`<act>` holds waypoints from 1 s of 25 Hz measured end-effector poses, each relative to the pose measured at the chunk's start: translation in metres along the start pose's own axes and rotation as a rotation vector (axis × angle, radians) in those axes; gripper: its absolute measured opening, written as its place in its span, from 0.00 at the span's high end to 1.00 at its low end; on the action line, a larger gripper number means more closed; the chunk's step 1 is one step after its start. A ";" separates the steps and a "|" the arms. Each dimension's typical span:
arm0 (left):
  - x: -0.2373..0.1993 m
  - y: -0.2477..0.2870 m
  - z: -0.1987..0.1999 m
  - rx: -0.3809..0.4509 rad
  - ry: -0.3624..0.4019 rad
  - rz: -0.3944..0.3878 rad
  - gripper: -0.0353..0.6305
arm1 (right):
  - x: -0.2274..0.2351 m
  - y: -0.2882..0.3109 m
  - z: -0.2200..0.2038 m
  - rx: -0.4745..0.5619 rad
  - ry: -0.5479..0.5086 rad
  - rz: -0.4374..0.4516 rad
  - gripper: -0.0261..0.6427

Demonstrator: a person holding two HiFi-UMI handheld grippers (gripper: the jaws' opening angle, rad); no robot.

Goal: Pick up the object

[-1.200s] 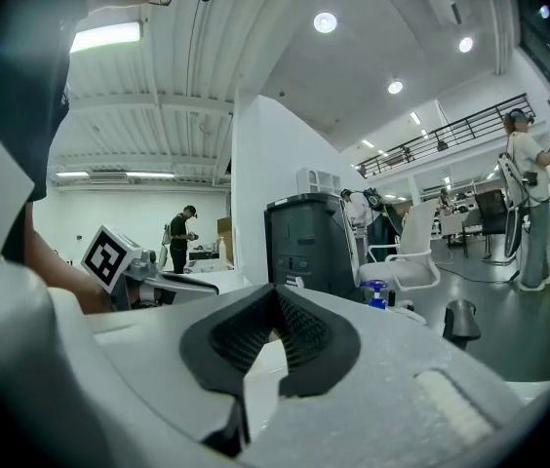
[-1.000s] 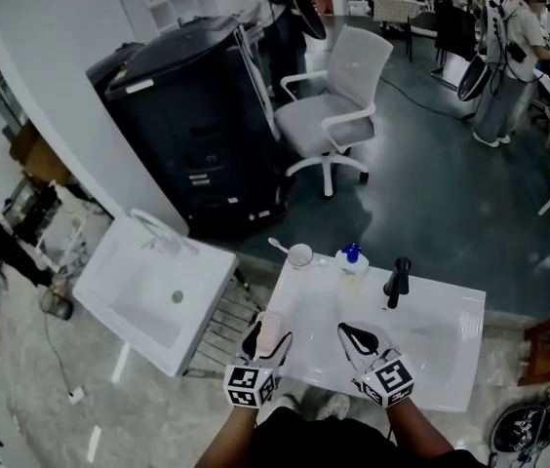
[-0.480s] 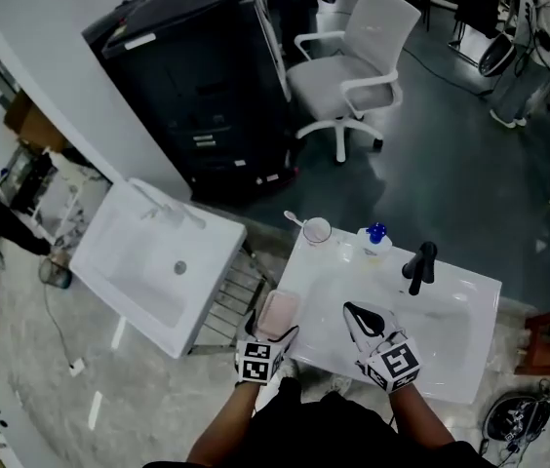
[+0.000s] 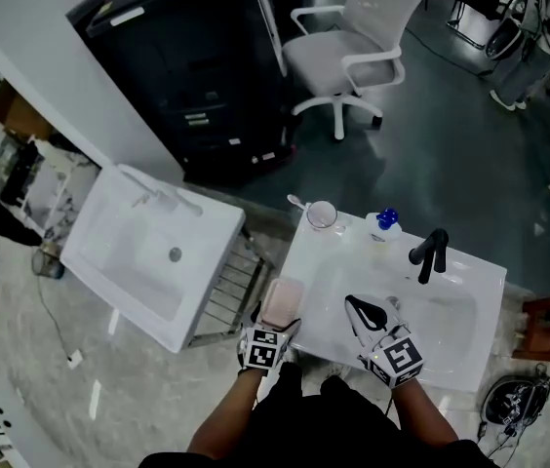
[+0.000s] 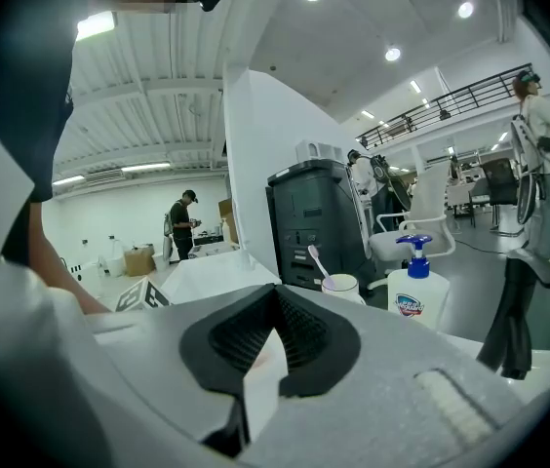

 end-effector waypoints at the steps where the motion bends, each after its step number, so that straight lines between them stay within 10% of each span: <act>1: 0.000 0.001 0.001 -0.001 0.003 -0.005 0.20 | 0.000 0.000 -0.002 -0.004 0.004 -0.004 0.96; 14: 0.009 -0.006 0.012 0.046 0.065 -0.009 0.26 | -0.002 -0.001 -0.002 0.009 0.024 -0.031 0.96; 25: 0.010 -0.063 0.076 0.268 0.068 0.010 0.26 | 0.004 -0.003 0.003 0.025 0.012 -0.081 0.96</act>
Point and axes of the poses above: the fingertips, and each gripper's own axes: y forward along the fingers, x to its right, z out of its top, the point moved 4 cm from there along -y, backward along the fingers, and after that the axes turned 14 degrees about -x, right-handed, at the moved point
